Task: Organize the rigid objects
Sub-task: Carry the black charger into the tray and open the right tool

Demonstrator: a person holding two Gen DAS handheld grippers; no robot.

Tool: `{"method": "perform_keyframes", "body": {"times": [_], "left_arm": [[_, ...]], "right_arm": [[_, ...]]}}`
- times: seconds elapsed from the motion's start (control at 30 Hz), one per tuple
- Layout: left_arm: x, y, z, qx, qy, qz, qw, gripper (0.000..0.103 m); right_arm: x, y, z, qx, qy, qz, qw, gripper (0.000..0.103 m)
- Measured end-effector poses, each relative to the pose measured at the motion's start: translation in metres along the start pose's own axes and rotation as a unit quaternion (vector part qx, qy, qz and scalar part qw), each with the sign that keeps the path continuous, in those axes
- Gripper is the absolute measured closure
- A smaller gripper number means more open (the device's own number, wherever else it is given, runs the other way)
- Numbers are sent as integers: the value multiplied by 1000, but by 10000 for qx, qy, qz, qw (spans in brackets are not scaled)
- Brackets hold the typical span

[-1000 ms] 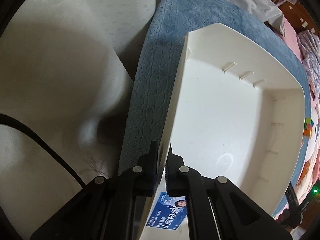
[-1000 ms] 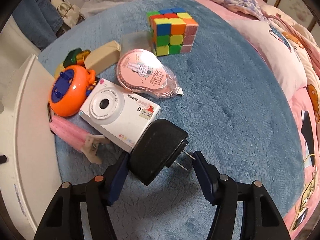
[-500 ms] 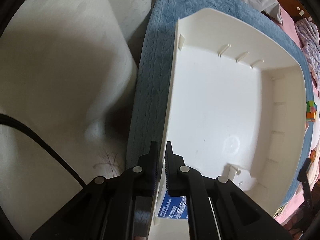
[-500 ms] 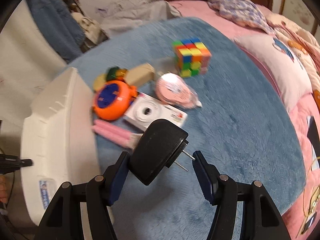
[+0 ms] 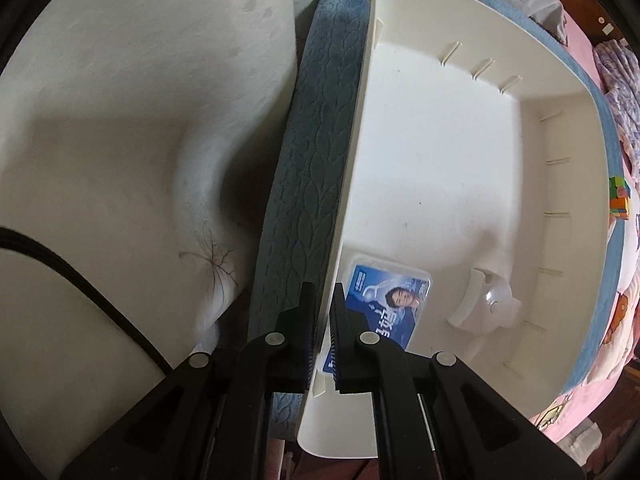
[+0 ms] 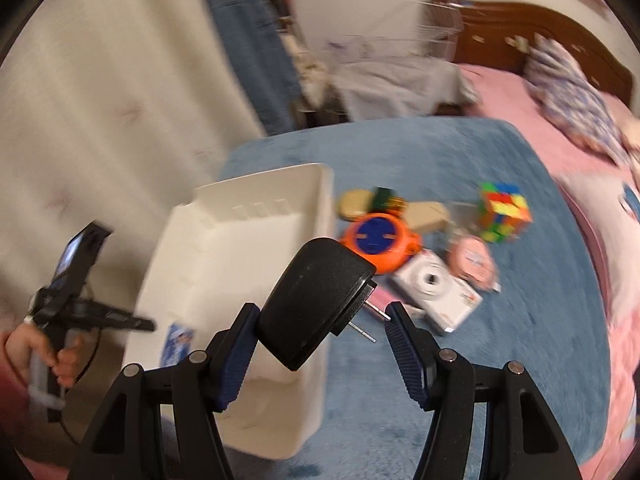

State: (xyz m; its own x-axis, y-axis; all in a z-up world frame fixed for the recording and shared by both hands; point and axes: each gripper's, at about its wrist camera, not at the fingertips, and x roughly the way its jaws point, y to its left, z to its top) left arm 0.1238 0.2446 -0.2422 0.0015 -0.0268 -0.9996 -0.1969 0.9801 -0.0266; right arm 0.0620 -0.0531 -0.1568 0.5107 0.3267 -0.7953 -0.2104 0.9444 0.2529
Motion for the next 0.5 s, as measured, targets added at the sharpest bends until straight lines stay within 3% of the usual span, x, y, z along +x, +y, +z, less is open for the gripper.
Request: {"method": "perform_keyframes", "body": {"times": [0.3, 0.5], "left_arm": [[12, -5, 10, 380, -147, 52, 9992, 97], [16, -12, 5, 585, -236, 147, 9979, 98]], "right_arm": [[6, 65, -17, -1199, 353, 726, 9895, 38], [24, 89, -29, -1656, 577, 911, 9803, 38]]}}
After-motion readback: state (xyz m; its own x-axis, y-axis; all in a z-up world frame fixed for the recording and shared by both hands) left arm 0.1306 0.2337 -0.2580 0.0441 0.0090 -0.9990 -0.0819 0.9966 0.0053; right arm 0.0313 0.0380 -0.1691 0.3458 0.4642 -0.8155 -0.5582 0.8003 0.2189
